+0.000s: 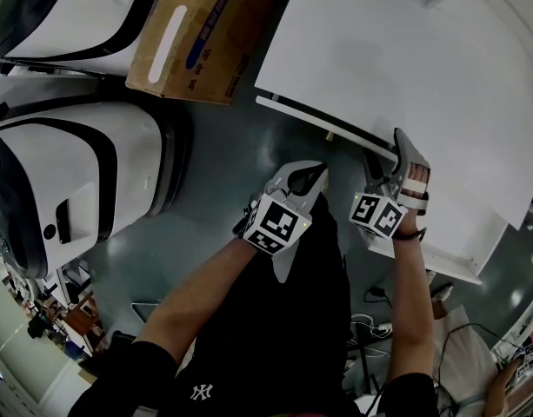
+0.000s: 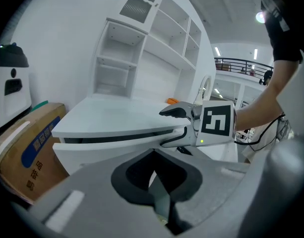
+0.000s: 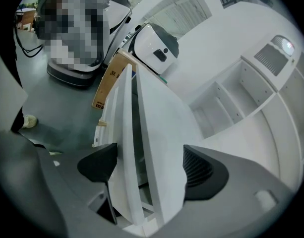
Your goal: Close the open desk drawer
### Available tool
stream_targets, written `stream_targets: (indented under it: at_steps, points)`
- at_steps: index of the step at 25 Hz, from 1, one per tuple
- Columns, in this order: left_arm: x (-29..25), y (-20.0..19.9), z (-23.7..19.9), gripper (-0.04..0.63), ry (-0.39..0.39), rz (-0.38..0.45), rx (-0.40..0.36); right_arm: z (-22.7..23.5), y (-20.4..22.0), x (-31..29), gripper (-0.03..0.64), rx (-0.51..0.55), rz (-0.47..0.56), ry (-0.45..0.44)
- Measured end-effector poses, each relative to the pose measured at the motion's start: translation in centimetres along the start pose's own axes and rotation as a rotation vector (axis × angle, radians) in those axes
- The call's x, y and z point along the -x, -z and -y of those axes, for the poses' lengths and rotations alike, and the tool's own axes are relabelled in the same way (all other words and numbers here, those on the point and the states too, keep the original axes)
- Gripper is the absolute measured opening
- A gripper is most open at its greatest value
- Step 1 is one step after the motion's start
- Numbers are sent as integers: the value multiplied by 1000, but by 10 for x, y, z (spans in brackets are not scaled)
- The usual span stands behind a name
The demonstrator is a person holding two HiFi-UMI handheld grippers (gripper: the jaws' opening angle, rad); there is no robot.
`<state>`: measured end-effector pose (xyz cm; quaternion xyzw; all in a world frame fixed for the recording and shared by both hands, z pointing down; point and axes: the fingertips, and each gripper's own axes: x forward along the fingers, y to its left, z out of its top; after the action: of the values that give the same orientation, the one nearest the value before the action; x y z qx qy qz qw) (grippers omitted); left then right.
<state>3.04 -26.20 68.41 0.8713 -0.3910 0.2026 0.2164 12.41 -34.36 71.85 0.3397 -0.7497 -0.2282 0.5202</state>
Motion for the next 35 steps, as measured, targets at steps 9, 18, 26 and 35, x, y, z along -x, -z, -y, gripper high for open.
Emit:
stream_targets:
  at_steps: [9, 18, 26, 35]
  points:
    - [-5, 0, -5, 0, 8, 23, -24, 10, 1, -9, 434, 13, -16, 87]
    - [1, 4, -7, 1, 12, 39, -53, 23, 2, -18, 443, 12, -45, 170]
    - [14, 3, -7, 2, 12, 61, -68, 18, 3, -16, 417, -17, -68, 192]
    - [39, -14, 7, 2, 19, 72, -56, 8, -18, 18, 281, -74, -31, 142]
